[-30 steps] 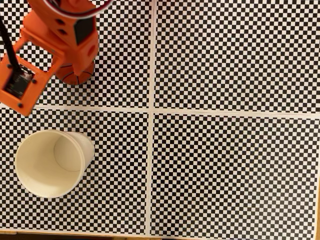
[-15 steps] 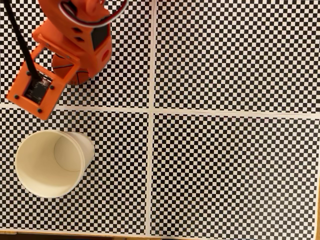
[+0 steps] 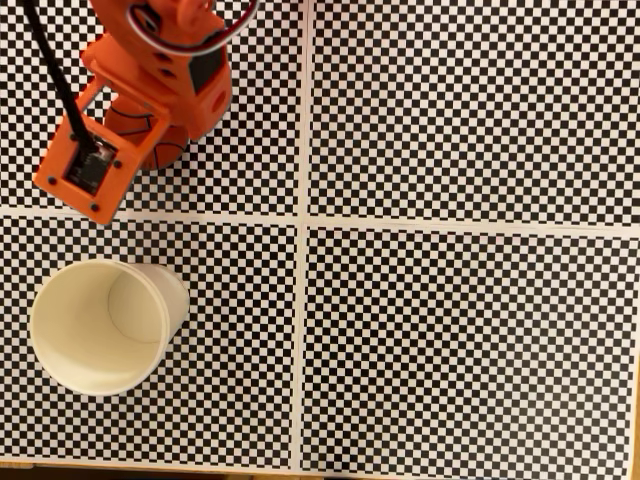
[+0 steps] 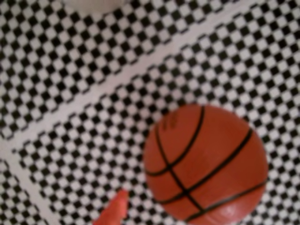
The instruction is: Grasp basketball and place into cup.
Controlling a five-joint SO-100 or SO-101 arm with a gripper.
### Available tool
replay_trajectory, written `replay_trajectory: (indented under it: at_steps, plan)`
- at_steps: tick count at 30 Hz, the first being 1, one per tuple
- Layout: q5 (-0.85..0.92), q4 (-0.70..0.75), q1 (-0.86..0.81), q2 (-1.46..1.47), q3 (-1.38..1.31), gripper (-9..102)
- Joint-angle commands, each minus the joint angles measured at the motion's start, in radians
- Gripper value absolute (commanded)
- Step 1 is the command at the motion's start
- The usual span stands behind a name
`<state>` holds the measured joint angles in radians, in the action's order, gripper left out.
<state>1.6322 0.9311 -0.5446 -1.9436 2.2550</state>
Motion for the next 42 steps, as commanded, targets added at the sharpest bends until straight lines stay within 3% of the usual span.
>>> replay_trajectory:
  at_steps: [1,33,42]
  plan:
    - [-0.018,-0.012,0.02,0.009,-0.041,51]
    - [-0.028,-0.012,-0.008,0.195,-0.218,48]
    - [-0.015,-0.012,-0.028,0.198,-0.219,39]
